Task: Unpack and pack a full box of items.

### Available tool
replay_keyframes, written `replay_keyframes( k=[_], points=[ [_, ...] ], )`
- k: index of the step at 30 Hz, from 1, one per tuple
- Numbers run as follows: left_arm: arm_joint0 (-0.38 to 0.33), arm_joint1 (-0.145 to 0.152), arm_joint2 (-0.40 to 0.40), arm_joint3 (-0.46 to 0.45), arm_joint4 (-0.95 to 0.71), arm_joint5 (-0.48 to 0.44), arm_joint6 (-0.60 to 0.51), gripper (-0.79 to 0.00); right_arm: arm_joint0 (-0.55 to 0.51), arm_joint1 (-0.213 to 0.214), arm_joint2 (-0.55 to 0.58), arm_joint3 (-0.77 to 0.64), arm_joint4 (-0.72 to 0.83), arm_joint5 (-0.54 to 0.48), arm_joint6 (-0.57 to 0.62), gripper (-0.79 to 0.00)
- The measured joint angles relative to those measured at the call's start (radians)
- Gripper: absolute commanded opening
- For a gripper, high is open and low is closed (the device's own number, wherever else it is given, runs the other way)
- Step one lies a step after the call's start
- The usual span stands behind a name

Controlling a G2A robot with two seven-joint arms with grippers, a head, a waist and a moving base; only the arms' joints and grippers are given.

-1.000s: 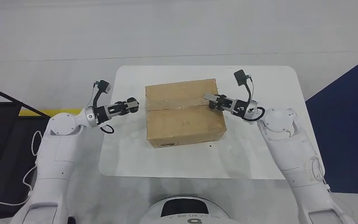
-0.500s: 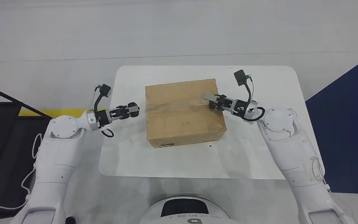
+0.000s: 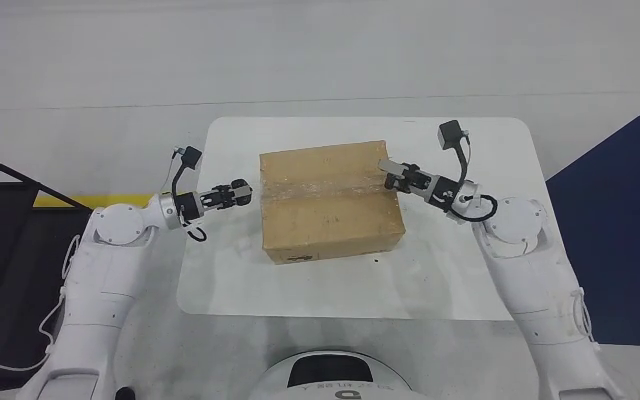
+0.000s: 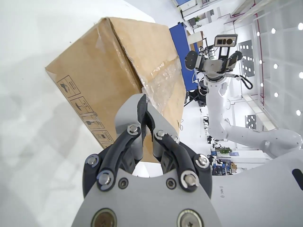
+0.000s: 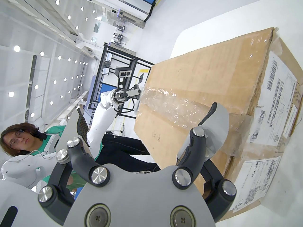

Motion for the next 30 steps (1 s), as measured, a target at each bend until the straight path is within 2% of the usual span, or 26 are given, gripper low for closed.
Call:
replay_keyframes(
  k=[4,16,30],
  points=[
    [-0.002,0.005,0.0,-0.004,0.043,-0.003,0.023,-0.785,0.018,-0.001,-0.019,0.013,-0.003,0.021,0.004,0.0],
    [0.003,0.017,0.009,0.0,0.038,-0.007,0.025,-0.785,0.057,-0.003,-0.049,0.048,-0.006,0.045,-0.002,0.0],
    [-0.038,0.022,0.056,0.064,0.069,-0.013,0.044,-0.785,0.067,-0.002,-0.064,0.062,-0.008,0.058,-0.009,0.0]
  ],
)
